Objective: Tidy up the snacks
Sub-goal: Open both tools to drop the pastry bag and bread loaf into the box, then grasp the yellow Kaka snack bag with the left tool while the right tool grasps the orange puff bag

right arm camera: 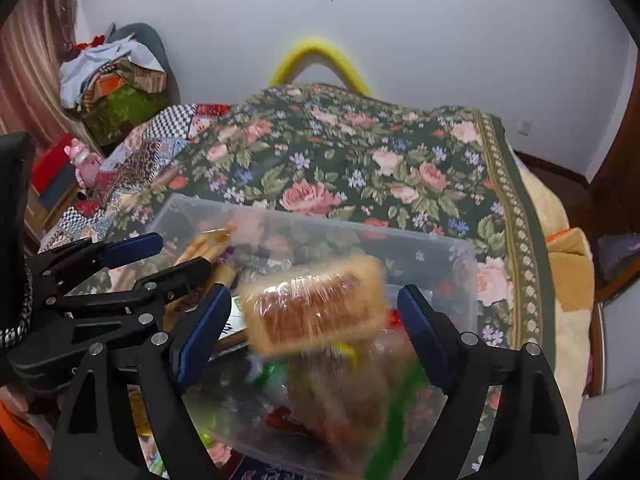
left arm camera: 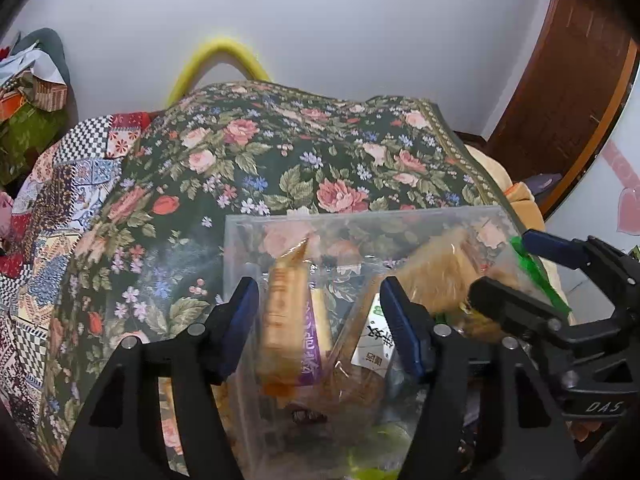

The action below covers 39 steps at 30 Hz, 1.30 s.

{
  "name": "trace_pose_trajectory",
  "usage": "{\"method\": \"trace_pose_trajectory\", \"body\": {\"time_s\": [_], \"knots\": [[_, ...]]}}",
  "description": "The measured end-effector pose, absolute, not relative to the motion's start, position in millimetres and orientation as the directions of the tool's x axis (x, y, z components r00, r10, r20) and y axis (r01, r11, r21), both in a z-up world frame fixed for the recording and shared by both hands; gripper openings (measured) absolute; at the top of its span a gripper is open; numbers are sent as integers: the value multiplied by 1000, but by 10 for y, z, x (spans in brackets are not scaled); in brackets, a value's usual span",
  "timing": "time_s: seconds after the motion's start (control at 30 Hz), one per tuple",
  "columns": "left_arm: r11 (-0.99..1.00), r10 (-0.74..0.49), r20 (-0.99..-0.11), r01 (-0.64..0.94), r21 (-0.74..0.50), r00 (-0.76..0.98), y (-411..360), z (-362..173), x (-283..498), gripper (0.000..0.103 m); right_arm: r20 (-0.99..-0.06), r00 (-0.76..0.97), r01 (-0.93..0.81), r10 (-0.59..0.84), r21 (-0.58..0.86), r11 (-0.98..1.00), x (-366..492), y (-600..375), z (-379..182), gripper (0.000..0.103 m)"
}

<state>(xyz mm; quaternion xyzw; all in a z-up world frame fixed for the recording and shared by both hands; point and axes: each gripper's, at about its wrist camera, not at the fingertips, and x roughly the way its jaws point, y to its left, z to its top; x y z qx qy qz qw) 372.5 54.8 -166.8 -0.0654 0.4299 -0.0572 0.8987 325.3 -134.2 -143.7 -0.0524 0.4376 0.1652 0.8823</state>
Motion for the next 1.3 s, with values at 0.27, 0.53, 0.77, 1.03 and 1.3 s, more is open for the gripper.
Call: {"method": "trace_pose_trajectory", "body": {"time_s": [0.27,0.53,0.77,1.03,1.3], "knots": [[989,-140,-727,63,-132,672,668,-1308,3336,64,-735,631,-333,250,34,942,2975,-1484,-1132,88],[992,-123,-734,86,-88,668,752,-1235,2799,67,-726,631,-348,273,49,936,2536,-1653,-1107,89],[992,-126,-781,84,-94,612,743,-1545,2458,68,-752,603,-341,267,60,938,2170,-1698,-1331,95],[990,-135,-836,42,-134,531,715,-1970,2415,68,-805,526,-348,273,89,933,1934,-1637,-1694,95],[995,-84,-859,-7,-102,505,677,-2281,2617,68,-835,469,-311,289,151,938,1940,-1602,-1991,93]]}}
